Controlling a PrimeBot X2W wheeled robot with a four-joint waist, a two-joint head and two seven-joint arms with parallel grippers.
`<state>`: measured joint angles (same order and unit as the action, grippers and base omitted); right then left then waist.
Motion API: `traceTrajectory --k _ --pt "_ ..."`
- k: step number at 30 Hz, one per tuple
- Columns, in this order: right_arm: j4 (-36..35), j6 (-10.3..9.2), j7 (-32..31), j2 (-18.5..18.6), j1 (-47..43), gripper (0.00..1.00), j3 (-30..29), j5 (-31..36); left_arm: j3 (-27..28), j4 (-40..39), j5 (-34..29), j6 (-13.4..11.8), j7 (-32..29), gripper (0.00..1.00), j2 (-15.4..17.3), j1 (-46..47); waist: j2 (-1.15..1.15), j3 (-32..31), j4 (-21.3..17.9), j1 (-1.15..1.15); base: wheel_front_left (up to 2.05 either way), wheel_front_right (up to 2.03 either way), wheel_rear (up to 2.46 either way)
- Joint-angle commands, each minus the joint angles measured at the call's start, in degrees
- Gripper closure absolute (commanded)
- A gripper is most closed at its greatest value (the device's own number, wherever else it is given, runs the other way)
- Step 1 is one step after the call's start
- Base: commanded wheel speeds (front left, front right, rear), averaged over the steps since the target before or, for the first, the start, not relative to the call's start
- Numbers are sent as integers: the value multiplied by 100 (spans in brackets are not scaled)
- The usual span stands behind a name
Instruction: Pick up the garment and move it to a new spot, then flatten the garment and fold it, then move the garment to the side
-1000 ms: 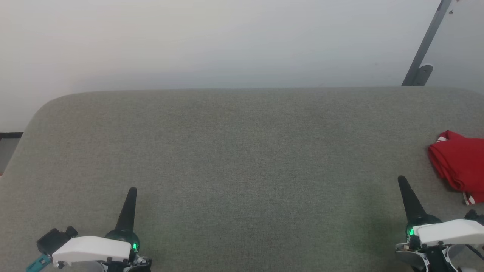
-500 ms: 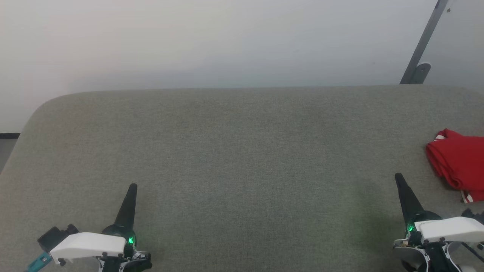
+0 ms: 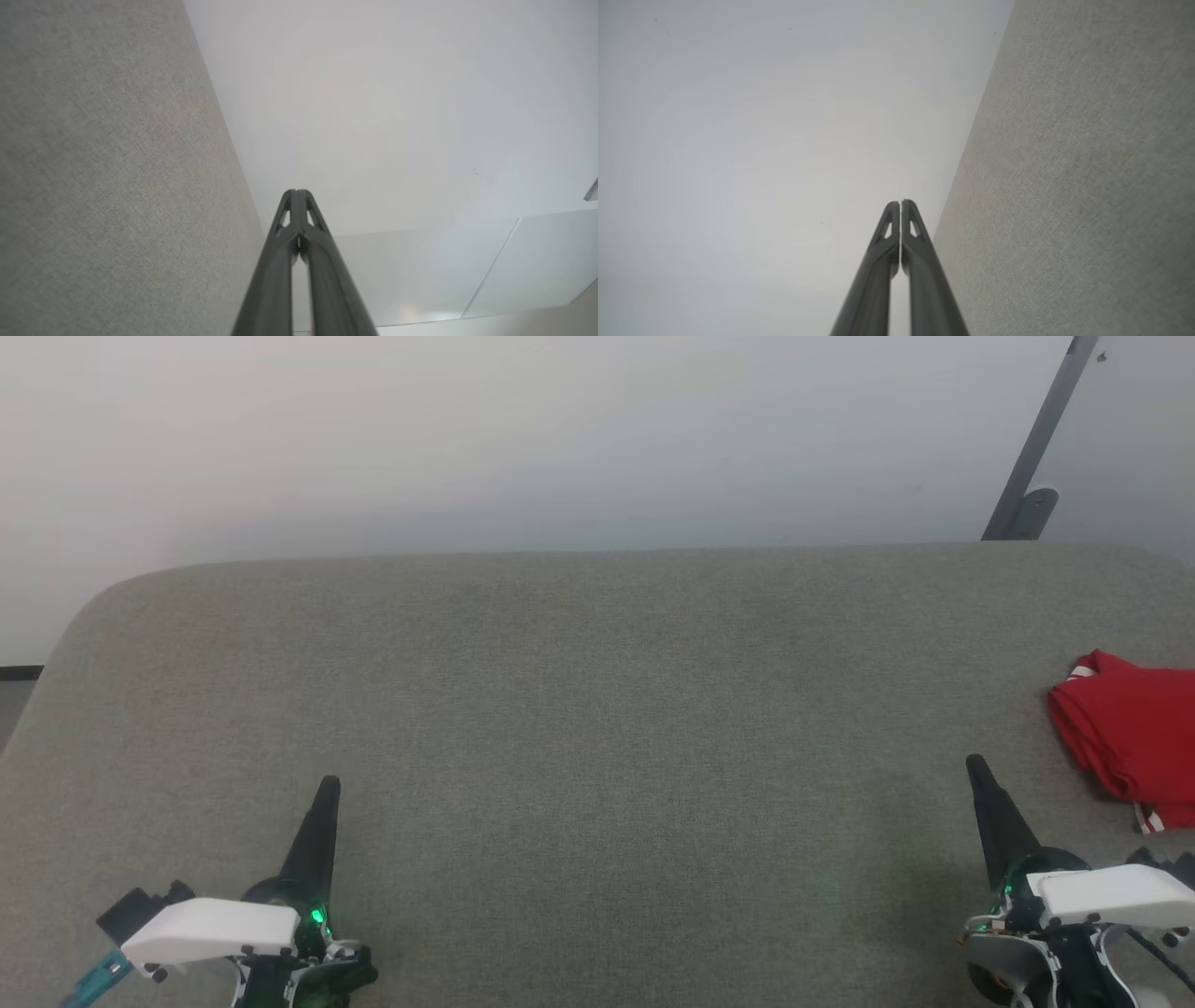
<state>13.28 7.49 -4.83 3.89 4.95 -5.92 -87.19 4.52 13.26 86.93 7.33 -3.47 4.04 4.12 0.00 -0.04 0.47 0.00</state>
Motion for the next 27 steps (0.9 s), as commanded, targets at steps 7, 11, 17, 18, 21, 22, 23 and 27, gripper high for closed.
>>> traceTrajectory --k 7,11,17,18,21,22,23,27 --pt "42 0 -101 -57 117 100 -36 -277 40 38 359 26 -106 100 2 176 0 9 -20 0 0 0 0" --pt "65 0 -138 -84 143 100 -48 -400 51 57 509 27 -166 100 -1 213 0 15 -31 0 0 0 0" --pt "90 0 -179 -114 148 100 -63 -548 64 83 688 27 -213 100 -8 229 0 22 -47 0 0 0 0" --pt "87 0 -179 -112 148 100 -60 -543 67 83 683 27 -204 100 -8 227 0 22 -47 0 0 0 0" --pt "84 0 -176 -111 148 100 -62 -542 72 81 675 27 -211 100 -13 228 0 22 -47 0 0 0 0" --pt "84 0 -176 -110 148 100 -62 -542 74 80 672 27 -213 100 -14 228 0 22 -47 0 0 0 0" --pt "84 0 -177 -111 148 100 -60 -541 76 80 669 27 -215 100 -14 229 0 22 -47 0 0 0 0" --pt "84 0 -177 -111 148 100 -63 -540 84 80 660 27 -221 100 -19 230 0 22 -47 0 0 0 0"
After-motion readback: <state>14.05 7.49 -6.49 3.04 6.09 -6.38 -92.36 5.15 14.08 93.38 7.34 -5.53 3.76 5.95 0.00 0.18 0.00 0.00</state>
